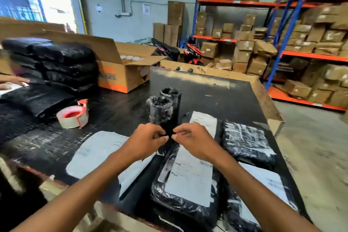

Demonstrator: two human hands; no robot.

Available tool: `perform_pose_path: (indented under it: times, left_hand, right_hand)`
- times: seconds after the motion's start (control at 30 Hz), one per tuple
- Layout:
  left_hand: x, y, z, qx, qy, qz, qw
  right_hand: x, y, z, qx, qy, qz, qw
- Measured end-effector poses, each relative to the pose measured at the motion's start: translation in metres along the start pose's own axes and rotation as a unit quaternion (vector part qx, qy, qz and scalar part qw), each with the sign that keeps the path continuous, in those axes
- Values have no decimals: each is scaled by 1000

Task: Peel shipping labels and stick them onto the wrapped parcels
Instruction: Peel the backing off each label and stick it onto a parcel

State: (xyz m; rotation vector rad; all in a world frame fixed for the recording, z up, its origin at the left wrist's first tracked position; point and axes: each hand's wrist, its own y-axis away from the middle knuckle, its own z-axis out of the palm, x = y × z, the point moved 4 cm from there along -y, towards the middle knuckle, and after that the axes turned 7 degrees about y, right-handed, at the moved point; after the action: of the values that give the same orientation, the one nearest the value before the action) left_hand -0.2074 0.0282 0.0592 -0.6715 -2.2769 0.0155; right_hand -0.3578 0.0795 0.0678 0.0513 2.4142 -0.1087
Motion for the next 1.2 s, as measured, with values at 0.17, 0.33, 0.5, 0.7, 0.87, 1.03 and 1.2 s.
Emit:
perform_pose_path:
  times: [0.17,0.33,0.5,0.7,0.87,1.03,1.2]
  left_hand:
    - [-87,14,-57,133,-64,-102,984]
    - [-162,28,-92,117,-129,-228,958]
    - [-184,27,-98,137,15,-204,969]
    - [-200,22,-101,163,64,-163,971]
    - [-200,22,-106,191,84,-134,969]
    - [-184,23,-117,179,197,-123,956]
    - [-138,23,-130,162,363,-75,914]
  right_hand:
    - [-53,-48,73,-130,-20,-13,991]
    - [-73,-74,135,-188,1,25,982]
    - [-75,-79,152,-167,51,48,983]
    - [-71,-76,156,-144,50,72,986]
    - [-63,-74,157,-118,30,96,988]
    - [-69,-67,140,-53,35,74,995]
    - [-90,-44,112,-55,-192,37,979]
